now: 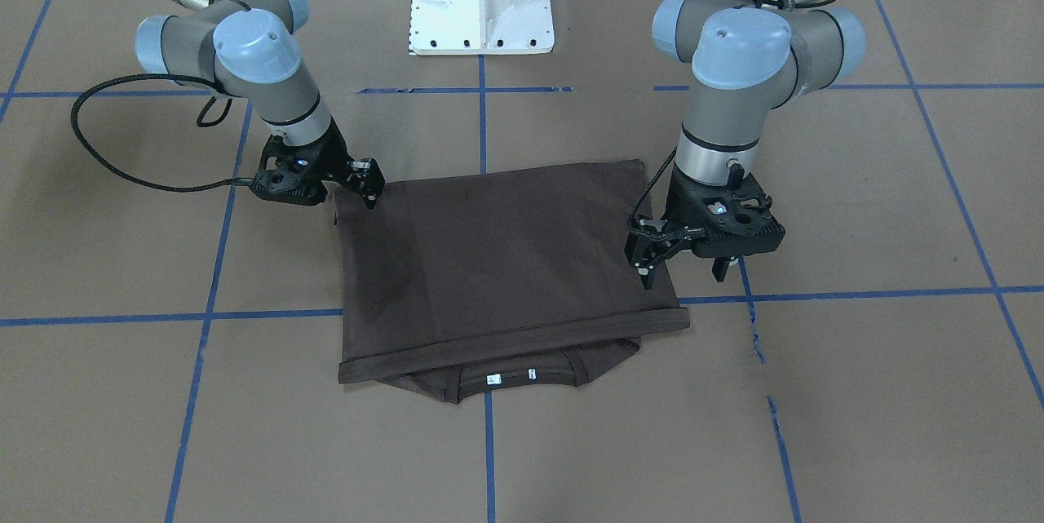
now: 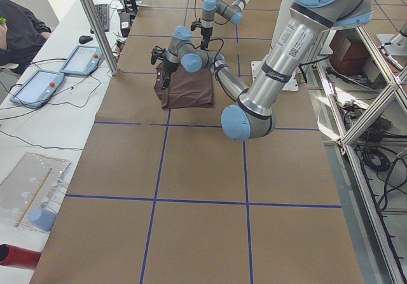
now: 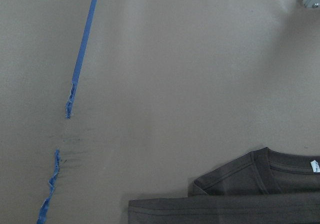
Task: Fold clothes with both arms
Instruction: 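Move the right gripper to the folded shirt's side edge and grasp it, then drag the folded shirt with the right gripper toward the robot, rotating it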
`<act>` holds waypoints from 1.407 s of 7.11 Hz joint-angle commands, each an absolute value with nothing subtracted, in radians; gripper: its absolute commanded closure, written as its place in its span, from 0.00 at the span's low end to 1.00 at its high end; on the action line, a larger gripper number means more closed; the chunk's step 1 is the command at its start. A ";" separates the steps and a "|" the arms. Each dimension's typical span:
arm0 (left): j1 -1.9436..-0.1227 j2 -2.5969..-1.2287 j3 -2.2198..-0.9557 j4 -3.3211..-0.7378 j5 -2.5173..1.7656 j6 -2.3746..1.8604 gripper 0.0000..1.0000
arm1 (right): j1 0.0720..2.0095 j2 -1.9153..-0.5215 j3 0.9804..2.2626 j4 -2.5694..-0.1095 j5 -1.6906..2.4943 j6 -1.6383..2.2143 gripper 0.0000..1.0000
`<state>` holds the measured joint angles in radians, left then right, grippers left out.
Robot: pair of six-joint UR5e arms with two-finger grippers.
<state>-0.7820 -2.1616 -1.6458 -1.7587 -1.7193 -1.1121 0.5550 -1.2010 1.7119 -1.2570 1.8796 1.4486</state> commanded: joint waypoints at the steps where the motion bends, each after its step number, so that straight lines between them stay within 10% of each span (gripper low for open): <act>1: -0.782 -2.161 -1.649 -1.758 -1.718 -1.112 0.00 | 0.557 -1.203 1.706 -1.256 1.873 1.439 0.90; 5: -0.782 -2.161 -1.649 -1.758 -1.718 -1.114 0.00 | 0.558 -1.245 1.753 -1.256 1.890 1.416 1.00; 10: -0.779 -2.161 -1.667 -1.758 -1.718 -1.149 0.00 | 0.204 -1.803 2.245 -1.253 1.793 1.454 1.00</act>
<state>-0.7809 -2.1614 -1.6615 -1.7580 -1.7181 -1.1367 0.3345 -1.6478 2.1140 -1.2538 1.8191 1.4303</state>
